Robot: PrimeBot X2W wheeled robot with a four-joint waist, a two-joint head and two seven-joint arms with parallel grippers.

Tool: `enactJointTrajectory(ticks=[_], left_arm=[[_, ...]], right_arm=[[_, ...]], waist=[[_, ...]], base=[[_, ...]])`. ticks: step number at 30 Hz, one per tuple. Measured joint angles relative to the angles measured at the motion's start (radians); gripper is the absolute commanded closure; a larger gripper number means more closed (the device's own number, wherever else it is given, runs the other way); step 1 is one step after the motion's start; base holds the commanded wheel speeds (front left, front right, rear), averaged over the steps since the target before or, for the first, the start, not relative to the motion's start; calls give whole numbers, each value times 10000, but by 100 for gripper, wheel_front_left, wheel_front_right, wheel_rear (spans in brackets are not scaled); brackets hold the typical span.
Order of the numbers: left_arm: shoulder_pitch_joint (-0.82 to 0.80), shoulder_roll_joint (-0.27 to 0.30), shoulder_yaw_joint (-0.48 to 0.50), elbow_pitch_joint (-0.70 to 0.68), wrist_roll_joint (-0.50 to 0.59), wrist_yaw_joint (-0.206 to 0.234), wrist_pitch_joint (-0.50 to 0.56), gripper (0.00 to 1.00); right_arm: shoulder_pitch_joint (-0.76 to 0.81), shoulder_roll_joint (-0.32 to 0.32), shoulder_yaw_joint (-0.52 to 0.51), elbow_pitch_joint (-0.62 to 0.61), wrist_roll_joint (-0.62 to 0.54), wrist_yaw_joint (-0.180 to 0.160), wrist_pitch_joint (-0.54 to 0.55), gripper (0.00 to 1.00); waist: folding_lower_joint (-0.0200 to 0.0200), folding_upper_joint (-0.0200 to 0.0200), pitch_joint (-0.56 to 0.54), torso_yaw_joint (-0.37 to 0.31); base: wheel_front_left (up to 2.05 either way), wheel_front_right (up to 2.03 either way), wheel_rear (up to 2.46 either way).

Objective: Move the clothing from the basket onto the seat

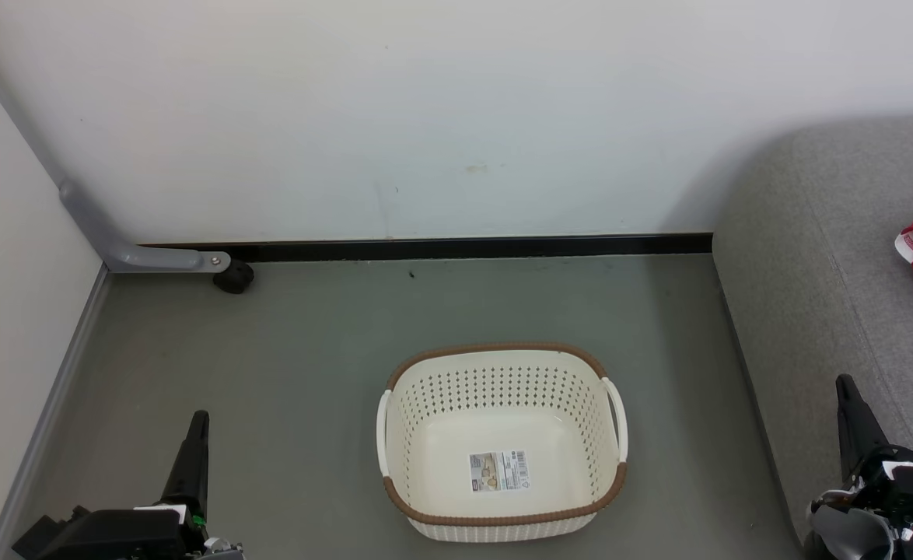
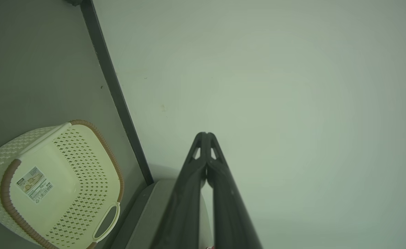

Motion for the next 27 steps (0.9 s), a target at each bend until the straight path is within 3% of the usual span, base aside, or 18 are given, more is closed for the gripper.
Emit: enactJointTrajectory(ticks=[27], left_arm=[[0, 0, 0, -10, 0, -2, 0, 100]], right_arm=[[2, 0, 0, 0, 0, 0, 0, 100]], waist=[[0, 1, 0, 0]], base=[[0, 0, 0]])
